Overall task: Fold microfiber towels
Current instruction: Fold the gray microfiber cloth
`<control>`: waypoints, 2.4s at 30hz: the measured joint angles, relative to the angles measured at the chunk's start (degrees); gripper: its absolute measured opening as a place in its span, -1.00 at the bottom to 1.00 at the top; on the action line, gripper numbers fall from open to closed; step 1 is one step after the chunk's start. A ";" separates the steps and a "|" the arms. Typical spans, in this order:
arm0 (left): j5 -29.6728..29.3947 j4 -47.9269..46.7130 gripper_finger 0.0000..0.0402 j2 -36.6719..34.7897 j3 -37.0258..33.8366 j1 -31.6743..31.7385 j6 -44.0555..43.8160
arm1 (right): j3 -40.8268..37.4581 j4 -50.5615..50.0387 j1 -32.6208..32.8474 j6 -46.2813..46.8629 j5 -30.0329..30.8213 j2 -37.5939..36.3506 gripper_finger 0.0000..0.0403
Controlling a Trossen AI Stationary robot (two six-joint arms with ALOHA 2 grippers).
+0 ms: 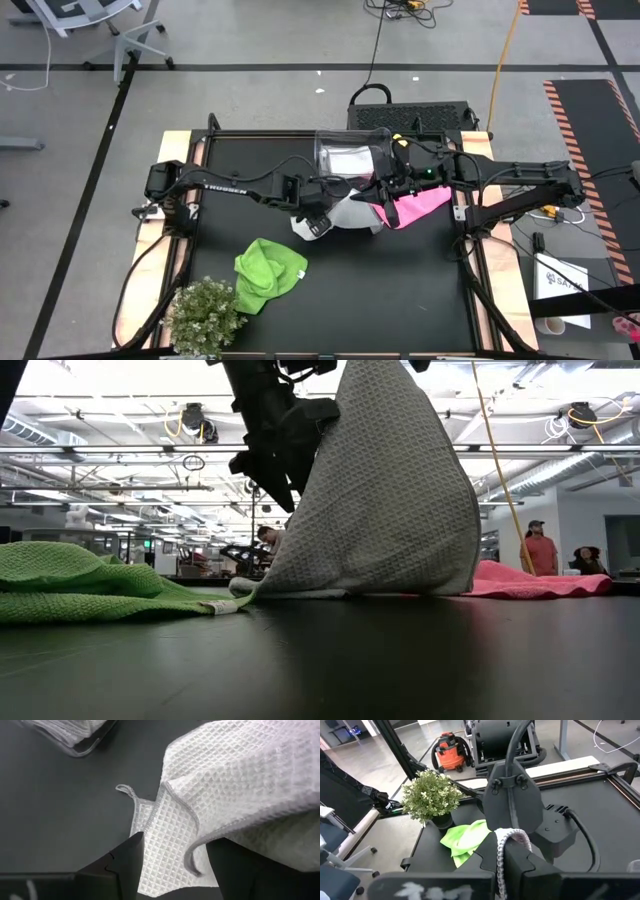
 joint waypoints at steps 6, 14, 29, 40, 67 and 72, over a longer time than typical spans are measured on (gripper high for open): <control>2.14 1.30 0.08 2.93 -0.04 -0.50 1.10 | 0.00 2.00 0.00 0.00 0.02 0.00 -1.00; 3.37 0.88 0.08 5.33 -0.09 -0.59 1.12 | 0.00 2.58 0.00 0.00 0.00 -0.11 -1.00; 4.31 1.96 -0.95 4.53 -0.07 -0.91 2.08 | 0.00 2.54 0.00 -0.15 0.00 -0.11 -1.00; -5.03 -13.92 -0.99 -8.05 3.57 -1.29 1.36 | 0.00 -2.61 0.19 1.77 -4.44 -0.11 -1.00; -13.22 -16.42 -1.00 -26.64 3.85 -2.72 4.42 | 0.00 -9.08 -5.78 -3.04 -1.02 -0.69 -1.00; -13.67 -16.48 -1.00 -26.67 5.97 1.66 9.89 | 0.00 -9.92 -14.07 -7.73 -1.16 -1.65 -1.00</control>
